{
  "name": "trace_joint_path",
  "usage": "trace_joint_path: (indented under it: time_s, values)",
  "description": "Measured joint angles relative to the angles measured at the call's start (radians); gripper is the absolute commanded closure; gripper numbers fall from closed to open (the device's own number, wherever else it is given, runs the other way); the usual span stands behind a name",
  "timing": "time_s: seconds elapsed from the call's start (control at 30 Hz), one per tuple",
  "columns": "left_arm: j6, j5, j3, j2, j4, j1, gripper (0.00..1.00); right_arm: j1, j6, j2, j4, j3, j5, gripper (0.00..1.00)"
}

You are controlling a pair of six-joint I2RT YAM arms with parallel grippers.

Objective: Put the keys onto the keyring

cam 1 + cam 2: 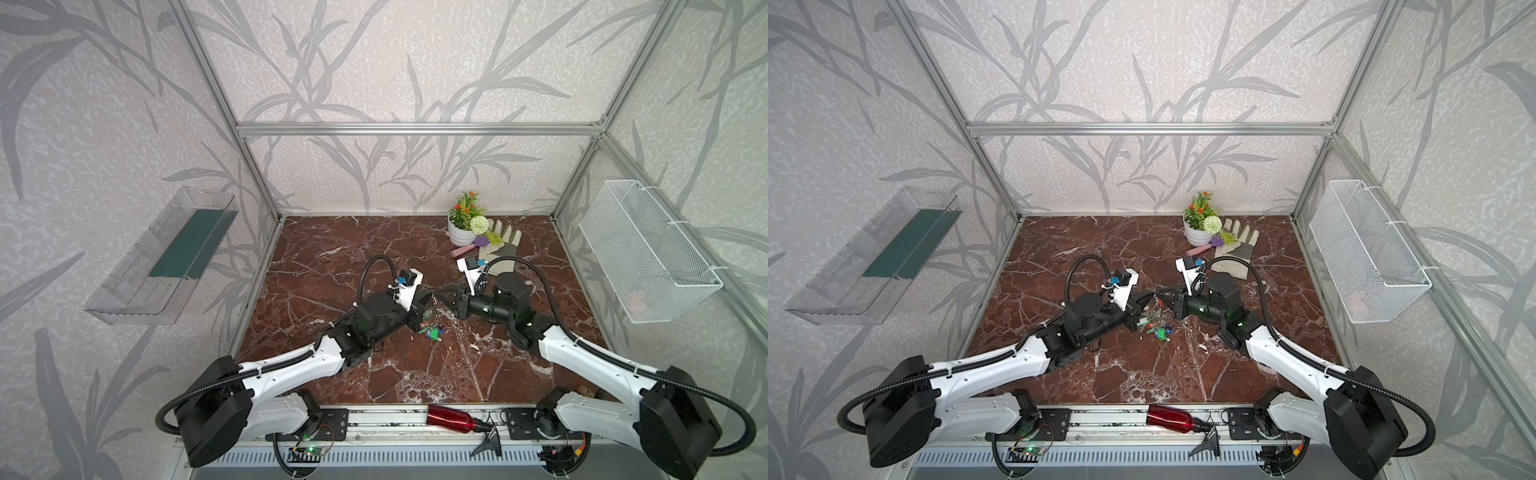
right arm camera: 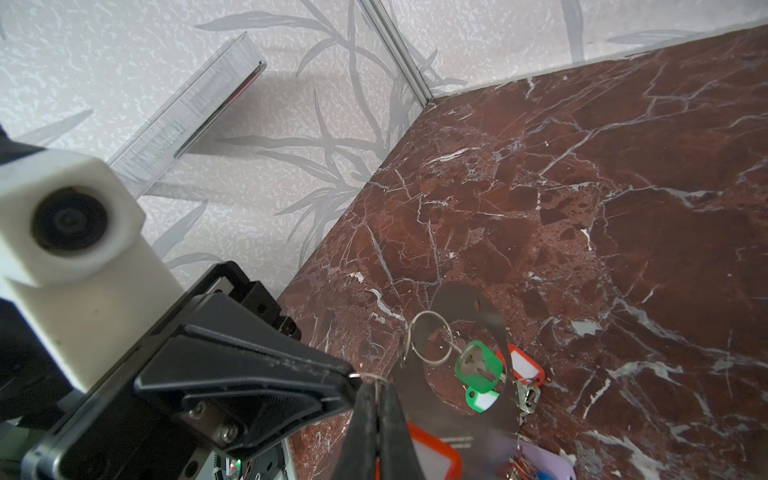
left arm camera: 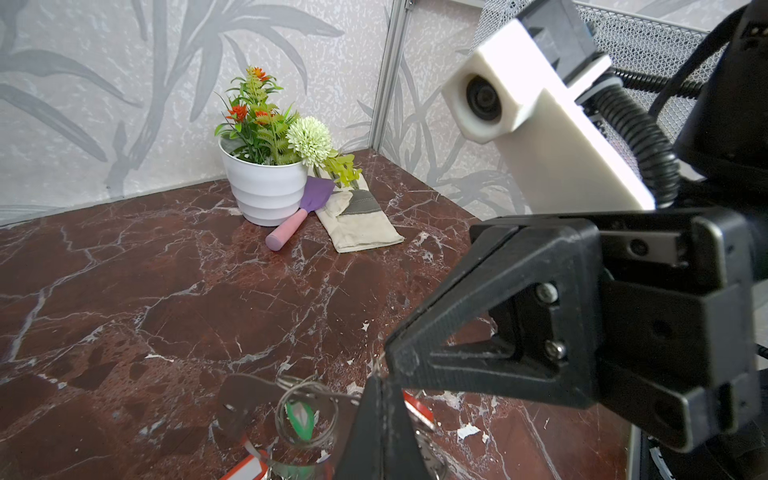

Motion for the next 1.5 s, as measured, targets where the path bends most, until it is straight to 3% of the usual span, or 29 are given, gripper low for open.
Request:
trace_joint_path:
  time_s: [0.77, 1.5]
  values:
    - [0.061, -0.083, -0.064, 0.022, 0.111, -0.054, 1.00, 0.020, 0.177, -0.035, -0.137, 0.006, 0.076, 1.00]
    - [0.067, -0.087, -0.082, 0.031, 0.163, -0.059, 1.00, 0.011, 0.206, -0.018, -0.238, 0.070, 0.058, 1.00]
